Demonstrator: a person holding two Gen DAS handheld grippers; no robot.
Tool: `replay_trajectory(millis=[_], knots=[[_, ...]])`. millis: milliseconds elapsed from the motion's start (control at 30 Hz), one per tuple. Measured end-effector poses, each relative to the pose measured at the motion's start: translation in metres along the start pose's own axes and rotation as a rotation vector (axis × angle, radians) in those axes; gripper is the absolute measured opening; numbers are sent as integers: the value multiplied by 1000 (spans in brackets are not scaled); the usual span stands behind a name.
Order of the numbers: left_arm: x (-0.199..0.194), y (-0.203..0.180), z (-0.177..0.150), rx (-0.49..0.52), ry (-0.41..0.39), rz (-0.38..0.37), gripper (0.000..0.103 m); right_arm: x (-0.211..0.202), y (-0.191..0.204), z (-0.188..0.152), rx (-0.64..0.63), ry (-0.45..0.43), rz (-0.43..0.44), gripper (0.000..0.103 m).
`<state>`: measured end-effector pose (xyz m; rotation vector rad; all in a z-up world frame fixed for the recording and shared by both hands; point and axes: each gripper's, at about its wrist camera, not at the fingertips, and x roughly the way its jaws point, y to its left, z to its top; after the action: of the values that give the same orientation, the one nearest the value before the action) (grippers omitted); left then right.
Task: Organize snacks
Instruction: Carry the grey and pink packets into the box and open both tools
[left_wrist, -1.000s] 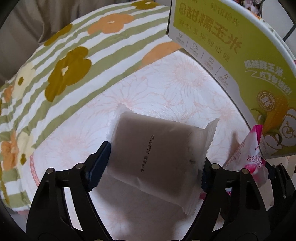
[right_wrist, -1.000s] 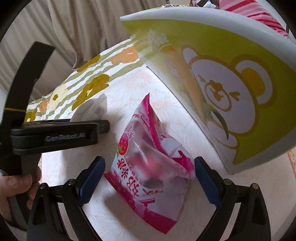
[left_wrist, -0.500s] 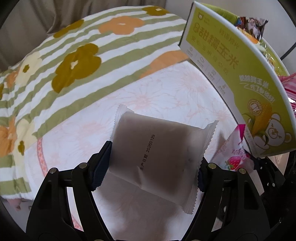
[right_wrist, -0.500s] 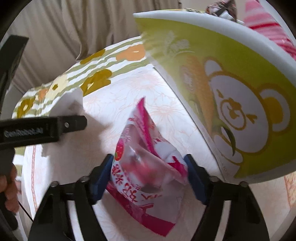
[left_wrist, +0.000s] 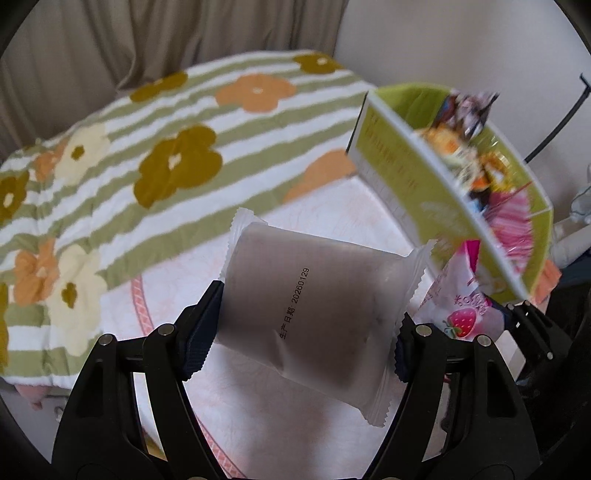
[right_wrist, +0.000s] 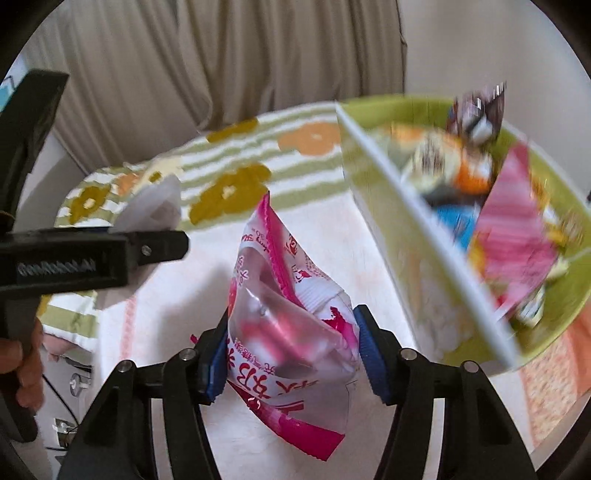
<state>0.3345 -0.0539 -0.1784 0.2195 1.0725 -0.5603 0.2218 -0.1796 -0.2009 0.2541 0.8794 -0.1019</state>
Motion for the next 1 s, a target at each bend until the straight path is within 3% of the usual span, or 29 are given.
replay_trajectory(millis=[200, 400, 633, 733, 1000], knots=[[-39, -31, 25, 33, -73, 39, 72, -56, -26, 34, 16, -90, 66, 57], [-49, -82, 52, 12, -125, 51, 72, -92, -89, 64, -2, -155, 114, 57], [-30, -159, 82, -90, -153, -11, 72, -102, -176, 95, -57, -137, 150, 57], [-16, -193, 92, -103, -147, 1, 72, -101, -206, 101, -72, -114, 164, 57], [29, -251, 113, -82, -55, -31, 75, -94, -262, 112, -54, -80, 178, 57]])
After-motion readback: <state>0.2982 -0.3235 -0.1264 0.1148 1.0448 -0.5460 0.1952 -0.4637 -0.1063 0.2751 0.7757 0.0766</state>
